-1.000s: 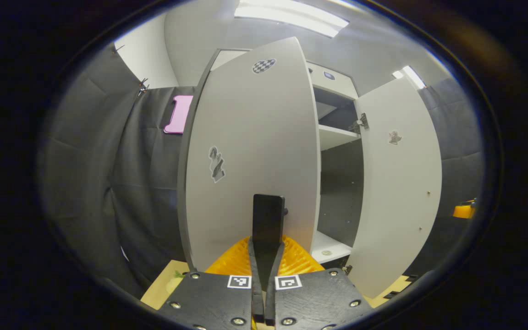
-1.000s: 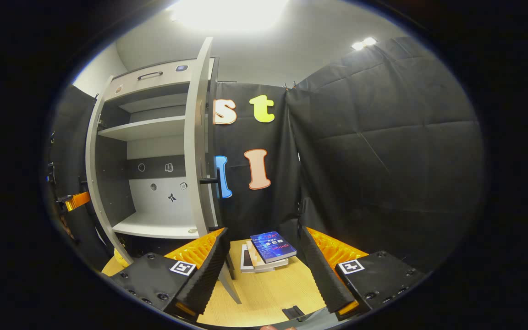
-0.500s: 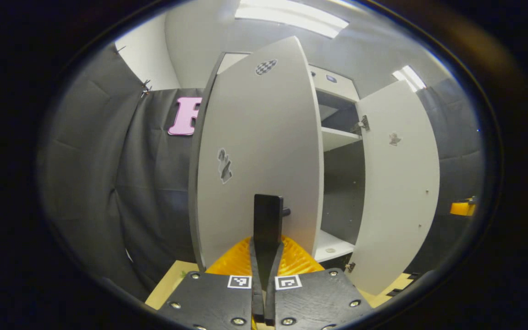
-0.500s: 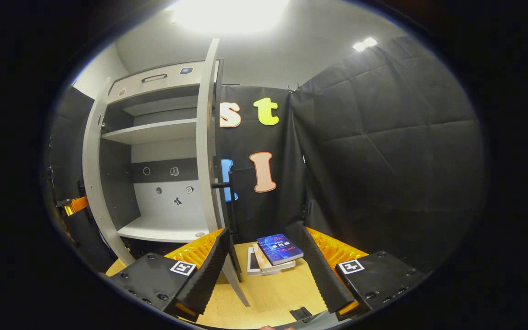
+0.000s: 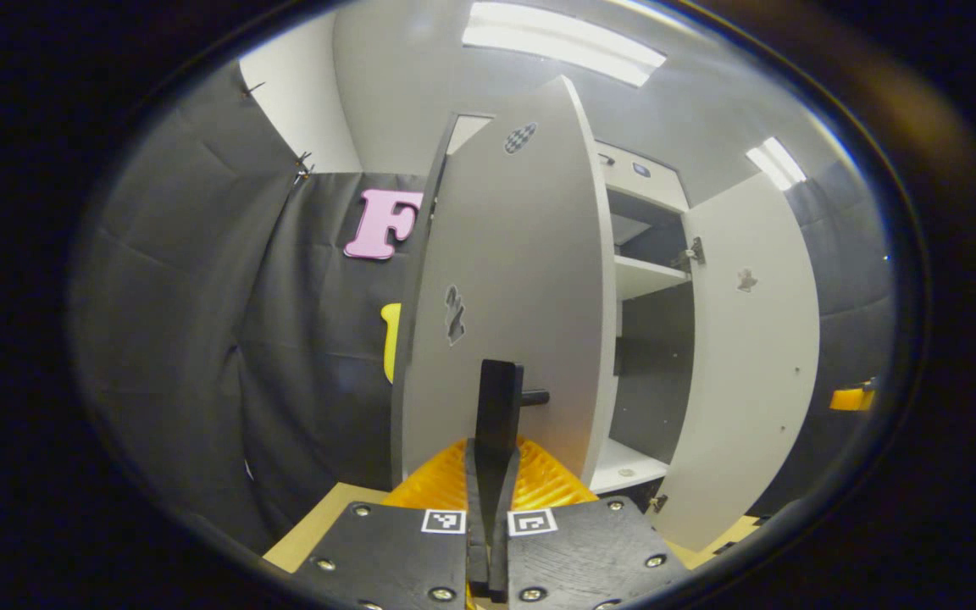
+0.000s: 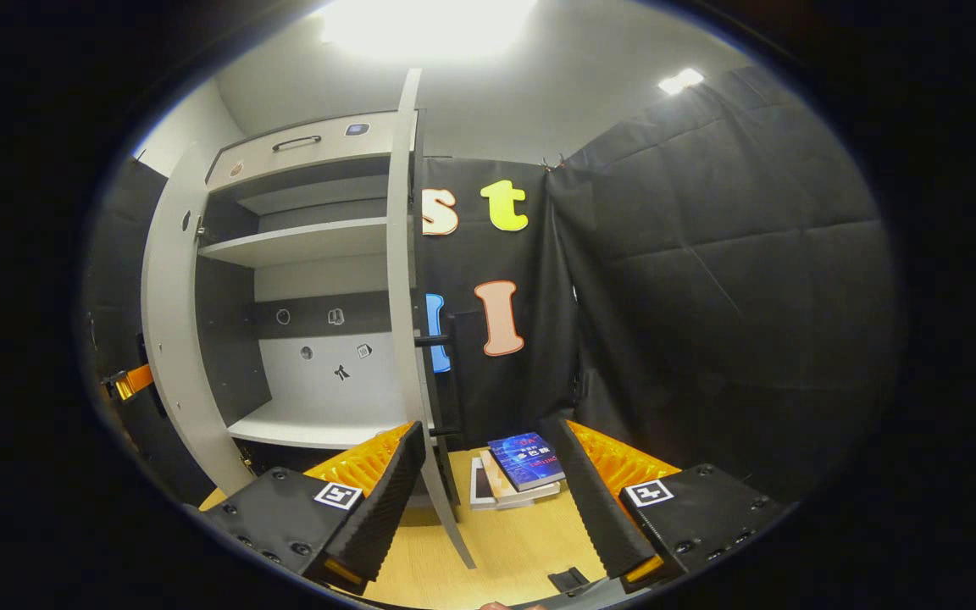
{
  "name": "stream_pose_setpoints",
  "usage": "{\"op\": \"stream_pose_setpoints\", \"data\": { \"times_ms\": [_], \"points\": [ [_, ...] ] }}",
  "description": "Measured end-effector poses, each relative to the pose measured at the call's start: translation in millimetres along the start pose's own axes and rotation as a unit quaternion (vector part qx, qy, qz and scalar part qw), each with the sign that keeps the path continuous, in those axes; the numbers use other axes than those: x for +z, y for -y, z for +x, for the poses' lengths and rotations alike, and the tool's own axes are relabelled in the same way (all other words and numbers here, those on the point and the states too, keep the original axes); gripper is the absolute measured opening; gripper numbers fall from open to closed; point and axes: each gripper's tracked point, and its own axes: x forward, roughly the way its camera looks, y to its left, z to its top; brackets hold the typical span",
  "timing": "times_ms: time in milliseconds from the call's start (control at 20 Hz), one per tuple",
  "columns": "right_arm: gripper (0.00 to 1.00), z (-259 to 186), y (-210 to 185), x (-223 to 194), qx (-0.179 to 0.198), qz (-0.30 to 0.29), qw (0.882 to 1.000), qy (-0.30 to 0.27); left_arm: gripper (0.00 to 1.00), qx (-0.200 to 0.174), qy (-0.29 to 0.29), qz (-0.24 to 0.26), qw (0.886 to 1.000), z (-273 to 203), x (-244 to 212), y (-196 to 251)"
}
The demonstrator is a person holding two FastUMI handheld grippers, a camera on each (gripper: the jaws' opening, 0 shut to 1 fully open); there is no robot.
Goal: Open the right door of the double-door shoe cabinet with the right hand, and open the left door with the left hand.
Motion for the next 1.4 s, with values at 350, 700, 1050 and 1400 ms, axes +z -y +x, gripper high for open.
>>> {"op": "stream_pose_setpoints", "data": {
  "times_ms": [350, 700, 1050, 1400],
  "points": [
    [0.97, 2, -9, 0, 0.006, -0.005, 1.0, 0.0, 0.03, 0.008, 0.0, 0.015, 1.0, -6, 3, -19],
    [0.97, 6, -18, 3, 0.012, -0.003, 1.0, 0.003, 0.02, 0.014, 0.018, 0.058, 0.998, -13, 10, -69],
    [0.97, 11, -36, 8, 0.023, -0.004, 1.0, -0.002, 0.0, -0.023, 0.007, 0.041, 0.999, -22, 8, -83],
    [0.97, 14, -43, 7, 0.032, -0.006, 0.999, 0.002, 0.02, 0.059, 0.045, 0.072, 0.995, -59, 36, -93]
  ]
}}
